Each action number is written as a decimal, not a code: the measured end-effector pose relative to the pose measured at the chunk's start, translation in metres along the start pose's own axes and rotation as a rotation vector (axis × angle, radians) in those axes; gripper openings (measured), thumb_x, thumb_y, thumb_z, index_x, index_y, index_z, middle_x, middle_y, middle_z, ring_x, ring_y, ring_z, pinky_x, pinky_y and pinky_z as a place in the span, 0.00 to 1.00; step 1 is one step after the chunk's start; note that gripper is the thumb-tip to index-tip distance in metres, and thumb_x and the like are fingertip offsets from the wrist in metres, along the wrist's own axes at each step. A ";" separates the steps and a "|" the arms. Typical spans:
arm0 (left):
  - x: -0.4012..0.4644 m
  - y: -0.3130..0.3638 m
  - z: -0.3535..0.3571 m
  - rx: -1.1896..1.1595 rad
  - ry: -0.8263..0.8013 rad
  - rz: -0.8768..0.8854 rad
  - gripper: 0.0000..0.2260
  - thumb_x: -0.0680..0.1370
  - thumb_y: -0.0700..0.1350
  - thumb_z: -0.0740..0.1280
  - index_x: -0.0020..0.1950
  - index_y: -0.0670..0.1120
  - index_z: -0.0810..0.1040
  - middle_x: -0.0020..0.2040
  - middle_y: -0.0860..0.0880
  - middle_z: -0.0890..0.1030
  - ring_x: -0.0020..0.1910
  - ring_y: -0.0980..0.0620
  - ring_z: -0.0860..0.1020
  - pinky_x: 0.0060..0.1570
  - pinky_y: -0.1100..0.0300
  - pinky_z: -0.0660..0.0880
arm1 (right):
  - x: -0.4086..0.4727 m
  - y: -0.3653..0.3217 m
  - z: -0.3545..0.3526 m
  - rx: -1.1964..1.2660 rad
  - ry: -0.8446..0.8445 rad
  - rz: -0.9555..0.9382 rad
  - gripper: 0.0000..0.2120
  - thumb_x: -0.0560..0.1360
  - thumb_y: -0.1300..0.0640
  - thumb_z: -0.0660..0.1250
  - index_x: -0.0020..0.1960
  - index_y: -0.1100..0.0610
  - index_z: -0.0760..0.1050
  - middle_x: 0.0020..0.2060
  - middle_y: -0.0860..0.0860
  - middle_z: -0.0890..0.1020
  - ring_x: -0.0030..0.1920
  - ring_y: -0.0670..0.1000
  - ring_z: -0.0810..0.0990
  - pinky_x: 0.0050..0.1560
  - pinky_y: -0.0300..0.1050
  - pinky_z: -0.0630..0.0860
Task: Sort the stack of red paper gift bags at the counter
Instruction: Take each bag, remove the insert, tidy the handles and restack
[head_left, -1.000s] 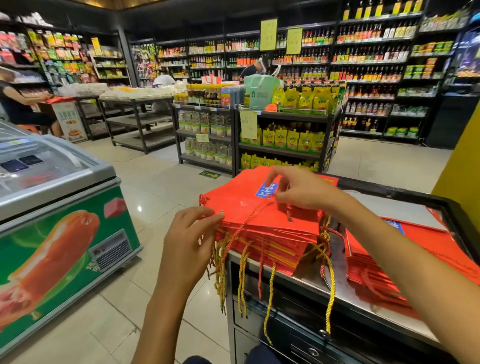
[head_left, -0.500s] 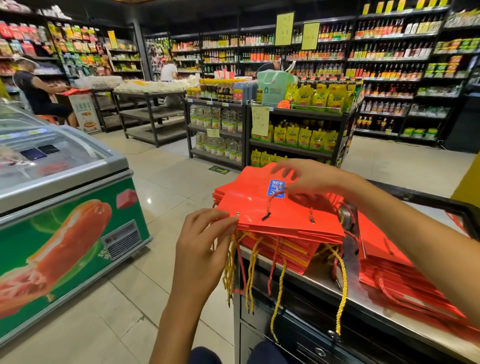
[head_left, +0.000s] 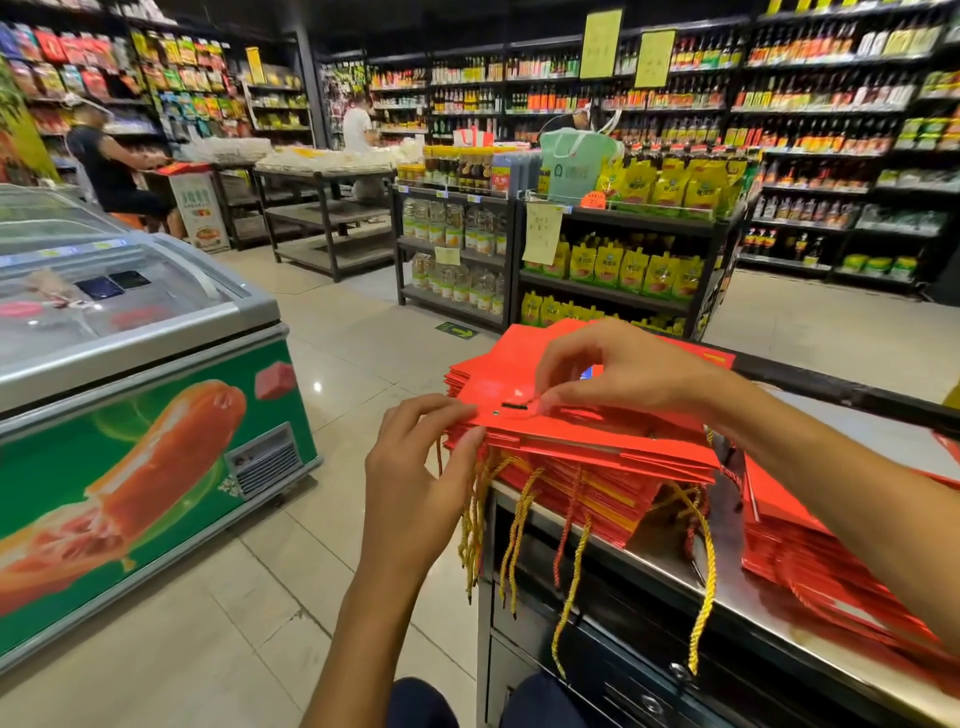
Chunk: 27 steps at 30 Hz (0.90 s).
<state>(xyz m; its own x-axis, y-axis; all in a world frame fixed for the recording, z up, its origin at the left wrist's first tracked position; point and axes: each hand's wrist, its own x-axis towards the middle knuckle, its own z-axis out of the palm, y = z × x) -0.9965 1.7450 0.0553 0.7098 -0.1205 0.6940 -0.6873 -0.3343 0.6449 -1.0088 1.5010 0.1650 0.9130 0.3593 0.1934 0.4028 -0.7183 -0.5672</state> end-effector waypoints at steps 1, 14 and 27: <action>0.000 0.000 0.000 -0.010 0.002 -0.005 0.08 0.78 0.45 0.74 0.57 0.49 0.86 0.56 0.56 0.80 0.58 0.52 0.79 0.58 0.54 0.77 | 0.001 -0.002 -0.001 0.014 0.002 0.003 0.02 0.77 0.55 0.76 0.48 0.49 0.85 0.40 0.51 0.86 0.41 0.60 0.84 0.46 0.65 0.79; 0.000 0.001 0.000 -0.033 0.007 -0.017 0.09 0.79 0.47 0.73 0.58 0.48 0.86 0.56 0.55 0.81 0.59 0.51 0.79 0.55 0.53 0.79 | 0.021 -0.013 0.011 -0.114 -0.020 -0.015 0.03 0.76 0.50 0.75 0.49 0.47 0.86 0.38 0.48 0.86 0.40 0.54 0.82 0.45 0.59 0.77; -0.002 -0.002 0.002 -0.008 0.034 0.027 0.10 0.79 0.49 0.71 0.57 0.48 0.86 0.56 0.54 0.82 0.59 0.51 0.79 0.55 0.52 0.79 | 0.027 -0.018 0.015 -0.049 -0.011 -0.006 0.05 0.79 0.48 0.72 0.47 0.49 0.84 0.37 0.52 0.85 0.39 0.54 0.83 0.45 0.58 0.79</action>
<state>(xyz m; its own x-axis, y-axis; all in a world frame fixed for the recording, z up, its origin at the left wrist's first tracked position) -0.9960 1.7443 0.0522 0.6852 -0.0975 0.7218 -0.7075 -0.3242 0.6279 -0.9926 1.5327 0.1689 0.9100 0.3697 0.1879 0.4111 -0.7445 -0.5260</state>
